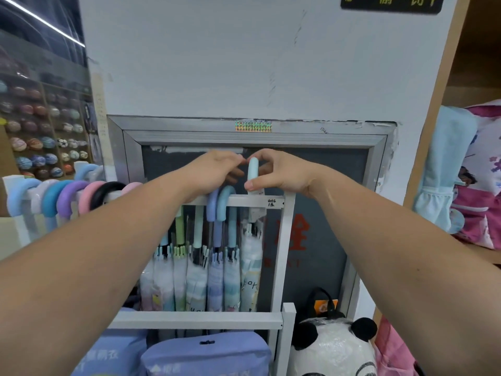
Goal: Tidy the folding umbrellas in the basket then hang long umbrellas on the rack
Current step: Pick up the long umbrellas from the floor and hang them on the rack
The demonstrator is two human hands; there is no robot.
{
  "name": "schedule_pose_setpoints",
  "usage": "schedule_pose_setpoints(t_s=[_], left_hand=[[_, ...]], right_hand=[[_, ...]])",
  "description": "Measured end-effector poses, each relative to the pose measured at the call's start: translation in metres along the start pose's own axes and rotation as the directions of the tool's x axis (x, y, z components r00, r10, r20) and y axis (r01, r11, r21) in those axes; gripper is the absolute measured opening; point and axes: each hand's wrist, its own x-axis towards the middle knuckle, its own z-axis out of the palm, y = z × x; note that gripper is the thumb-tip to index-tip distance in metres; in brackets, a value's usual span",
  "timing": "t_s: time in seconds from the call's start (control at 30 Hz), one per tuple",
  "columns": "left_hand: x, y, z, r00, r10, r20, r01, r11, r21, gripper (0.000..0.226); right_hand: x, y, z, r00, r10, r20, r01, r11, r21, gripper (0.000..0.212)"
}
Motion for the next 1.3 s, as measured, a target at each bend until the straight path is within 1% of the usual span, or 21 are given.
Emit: schedule_pose_setpoints(t_s=[0.03,0.07,0.13,0.27,0.33,0.4,0.5,0.57,0.67,0.73,0.83,0.93,1.03,1.1,1.13,1.23,1.27,1.3], left_hand=[[-0.003,0.0,0.001,1.0,0.021,0.009,-0.021,0.998,0.06,0.037],[-0.007,0.0,0.002,0.999,0.044,0.011,-0.045,0.987,0.154,0.036],[-0.012,-0.002,0.001,0.997,0.083,0.002,-0.079,0.934,0.349,0.035],[-0.022,-0.007,0.002,0.997,0.08,0.021,-0.079,0.849,0.523,0.037],[-0.025,-0.009,0.004,0.997,0.081,0.011,-0.071,0.78,0.622,0.038],[-0.028,-0.009,0.004,0.996,0.088,-0.014,-0.055,0.728,0.683,0.039],[-0.034,-0.01,0.002,0.995,0.092,-0.033,-0.041,0.704,0.709,0.04],[-0.038,-0.01,0.0,0.994,0.102,-0.043,-0.041,0.701,0.712,0.041],[-0.043,-0.011,-0.004,0.995,0.098,-0.023,-0.051,0.689,0.723,0.039],[-0.045,-0.015,-0.007,0.996,0.091,0.0,-0.065,0.707,0.704,0.035],[-0.047,-0.018,-0.009,0.997,0.078,0.019,-0.07,0.731,0.679,0.031],[-0.048,-0.015,-0.006,0.998,0.067,0.012,-0.057,0.729,0.682,0.031],[-0.051,-0.012,-0.001,0.999,0.046,0.003,-0.035,0.721,0.692,0.03],[-0.058,-0.01,0.002,0.999,0.042,-0.008,-0.025,0.713,0.701,0.032],[-0.062,-0.008,0.003,0.999,0.042,-0.018,-0.017,0.703,0.711,0.037],[-0.078,-0.003,0.008,0.998,0.001,-0.064,0.047,0.667,0.743,0.061],[-0.084,-0.002,0.009,0.997,0.005,-0.082,0.058,0.662,0.748,0.064],[-0.092,0.0,0.01,0.995,0.022,-0.1,0.061,0.654,0.754,0.062]], right_hand=[[0.001,0.001,0.002,1.0,0.0,0.015,0.001,0.999,-0.032,0.071],[0.002,0.001,0.003,1.0,0.002,0.031,0.0,0.998,-0.056,0.069],[0.001,-0.002,0.003,0.997,0.014,0.073,-0.007,0.995,-0.1,0.066],[0.002,-0.01,0.006,0.985,0.057,0.16,-0.006,0.953,-0.304,0.066],[0.002,-0.011,0.009,0.983,0.073,0.167,-0.002,0.922,-0.387,0.068],[0.002,-0.012,0.011,0.98,0.101,0.174,-0.011,0.89,-0.457,0.072],[0.003,-0.012,0.014,0.971,0.136,0.196,0.004,0.81,-0.586,0.079],[0.003,-0.011,0.015,0.969,0.148,0.198,0.007,0.785,-0.619,0.084],[0.0,-0.01,0.015,0.975,0.124,0.183,0.014,0.792,-0.61,0.093],[-0.005,-0.009,0.015,0.98,0.103,0.168,0.018,0.803,-0.595,0.098],[-0.011,-0.009,0.017,0.986,0.1,0.13,0.009,0.76,-0.65,0.097],[-0.019,-0.01,0.021,0.993,0.1,0.069,-0.018,0.684,-0.729,0.093],[-0.026,-0.012,0.024,0.995,0.088,0.04,-0.027,0.653,-0.757,0.095],[-0.031,-0.011,0.027,0.996,0.085,0.021,-0.04,0.652,-0.758,0.1],[-0.034,-0.01,0.029,0.997,0.082,0.008,-0.048,0.658,-0.752,0.102],[-0.048,-0.006,0.035,0.998,0.036,-0.047,-0.059,0.701,-0.711,0.106],[-0.053,-0.006,0.036,0.998,0.014,-0.067,-0.057,0.715,-0.697,0.105],[-0.06,-0.007,0.036,0.996,-0.002,-0.085,-0.058,0.724,-0.687,0.103]])
